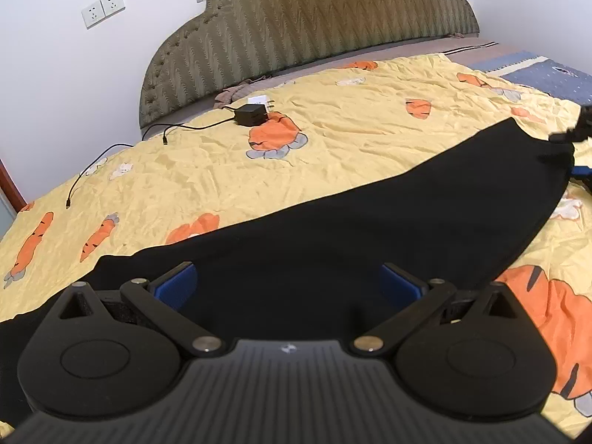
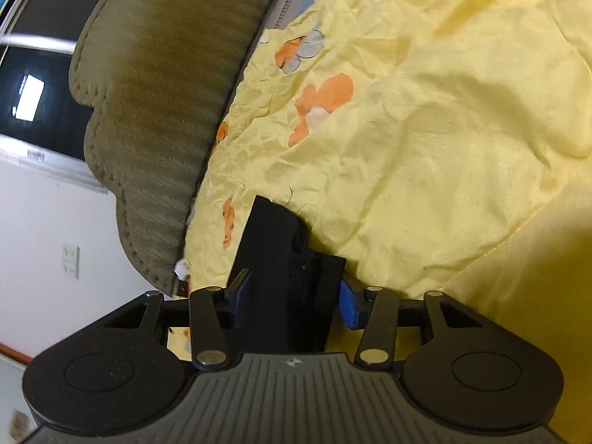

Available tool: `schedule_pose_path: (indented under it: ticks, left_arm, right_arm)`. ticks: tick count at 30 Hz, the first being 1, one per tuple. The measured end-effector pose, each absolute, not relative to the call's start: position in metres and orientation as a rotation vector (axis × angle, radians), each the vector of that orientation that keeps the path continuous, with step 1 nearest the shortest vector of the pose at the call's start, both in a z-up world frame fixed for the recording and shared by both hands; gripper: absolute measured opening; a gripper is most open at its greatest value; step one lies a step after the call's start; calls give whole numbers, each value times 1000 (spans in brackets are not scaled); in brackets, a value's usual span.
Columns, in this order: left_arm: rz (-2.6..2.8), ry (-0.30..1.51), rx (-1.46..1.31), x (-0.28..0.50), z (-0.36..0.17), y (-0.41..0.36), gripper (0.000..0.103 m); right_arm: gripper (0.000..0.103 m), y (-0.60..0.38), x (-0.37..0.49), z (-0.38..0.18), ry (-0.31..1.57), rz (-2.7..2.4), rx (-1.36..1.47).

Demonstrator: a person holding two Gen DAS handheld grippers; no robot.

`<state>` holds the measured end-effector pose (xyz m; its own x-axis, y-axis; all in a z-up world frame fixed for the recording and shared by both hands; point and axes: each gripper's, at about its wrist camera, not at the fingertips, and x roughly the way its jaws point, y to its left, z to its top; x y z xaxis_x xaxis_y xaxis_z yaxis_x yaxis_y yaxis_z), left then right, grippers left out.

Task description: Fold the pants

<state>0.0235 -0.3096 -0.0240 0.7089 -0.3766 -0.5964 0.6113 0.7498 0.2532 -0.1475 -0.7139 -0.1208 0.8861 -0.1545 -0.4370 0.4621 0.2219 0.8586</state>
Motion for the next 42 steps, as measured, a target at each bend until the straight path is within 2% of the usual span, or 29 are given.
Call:
schedule_pose_path:
  ticks: [1, 2, 4, 7, 16, 25, 31, 37, 42]
  left_arm:
    - [-568, 549, 457, 24, -23, -309, 103]
    - [-567, 552, 452, 25, -23, -309, 103]
    - [-564, 552, 451, 26, -22, -308, 103]
    - [-556, 546, 453, 26, -21, -305, 103]
    - [-468, 558, 434, 44, -20, -279, 103]
    - [-357, 571, 398, 66, -13, -231, 103]
    - [-302, 601, 376, 77, -15, -205, 103]
    - [-277, 627, 371, 80, -21, -191, 103]
    - [-269, 629, 368, 80, -22, -186, 103]
  right_arm:
    - [32, -712, -147, -119, 295, -446, 1255]
    - [29, -711, -147, -118, 303, -456, 1237]
    - [17, -711, -148, -120, 306, -468, 1234]
    - [14, -711, -147, -120, 315, -483, 1216]
    - [9, -663, -112, -67, 435, -534, 770]
    - [8, -595, -66, -33, 480, -442, 497]
    - [8, -516, -33, -32, 536, -286, 344]
    - [8, -431, 5, -54, 635, -100, 207]
    - [8, -402, 7, -61, 666, -45, 139]
